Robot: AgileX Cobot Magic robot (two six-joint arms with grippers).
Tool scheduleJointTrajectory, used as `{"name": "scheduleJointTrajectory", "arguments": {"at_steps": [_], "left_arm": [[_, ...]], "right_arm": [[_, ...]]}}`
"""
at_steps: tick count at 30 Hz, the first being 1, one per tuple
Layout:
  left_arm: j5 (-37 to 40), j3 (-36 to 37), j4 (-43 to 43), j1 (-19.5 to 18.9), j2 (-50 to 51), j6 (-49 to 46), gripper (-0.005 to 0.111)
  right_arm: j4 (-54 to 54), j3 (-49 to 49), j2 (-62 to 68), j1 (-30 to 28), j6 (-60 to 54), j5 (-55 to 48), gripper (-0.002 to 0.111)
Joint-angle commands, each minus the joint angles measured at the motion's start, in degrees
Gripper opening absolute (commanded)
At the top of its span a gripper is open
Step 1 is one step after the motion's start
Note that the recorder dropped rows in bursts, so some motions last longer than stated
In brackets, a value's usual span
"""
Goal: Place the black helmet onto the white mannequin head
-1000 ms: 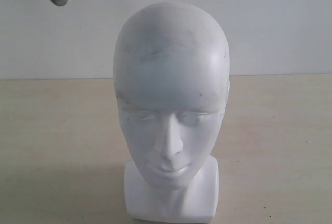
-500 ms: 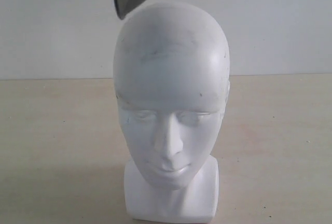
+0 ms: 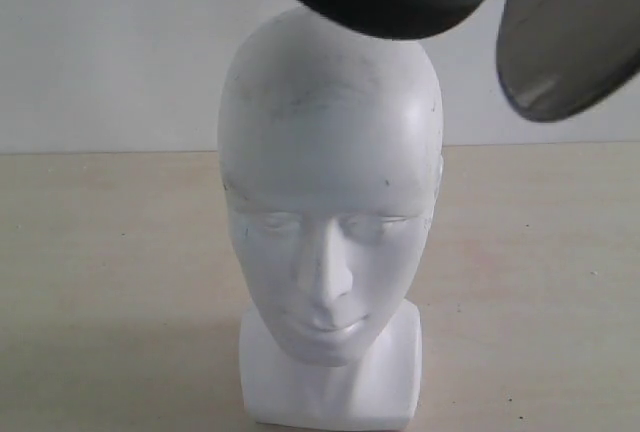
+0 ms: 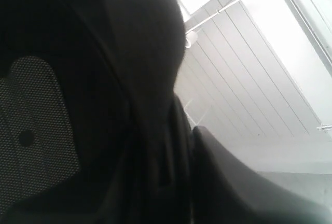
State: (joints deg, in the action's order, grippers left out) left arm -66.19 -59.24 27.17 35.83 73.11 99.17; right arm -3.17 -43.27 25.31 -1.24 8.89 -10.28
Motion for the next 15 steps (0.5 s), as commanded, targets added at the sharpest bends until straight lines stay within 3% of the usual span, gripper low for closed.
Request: {"name": "scheduleJointTrajectory", "arguments": {"at_steps": [1, 4, 8, 11, 15], "left_arm": [[-3.8, -4.9, -4.3, 0.8, 4.6, -0.7, 0.004], [-3.8, -6.0, -5.0, 0.8, 7.8, -4.4, 0.004], [-3.8, -6.0, -3.8, 0.8, 10.0, -5.8, 0.004], [-1.7, -6.0, -0.5, 0.8, 10.3, -6.7, 0.004], [-1.7, -3.1, -3.2, 0.8, 10.3, -9.7, 0.004]], "right_arm": [[-3.1, -10.2, 4.9, -0.2, -6.7, -5.2, 0.0], [-11.2, -19.3, 10.2, -0.2, -16.3, -12.8, 0.0], [-22.9, -28.6, 17.2, -0.2, -27.9, -15.5, 0.0], [-25.2, -35.0, 21.6, -0.2, -30.5, -20.0, 0.0], [-25.5, -38.8, 24.1, -0.2, -30.9, -23.2, 0.0]]}}
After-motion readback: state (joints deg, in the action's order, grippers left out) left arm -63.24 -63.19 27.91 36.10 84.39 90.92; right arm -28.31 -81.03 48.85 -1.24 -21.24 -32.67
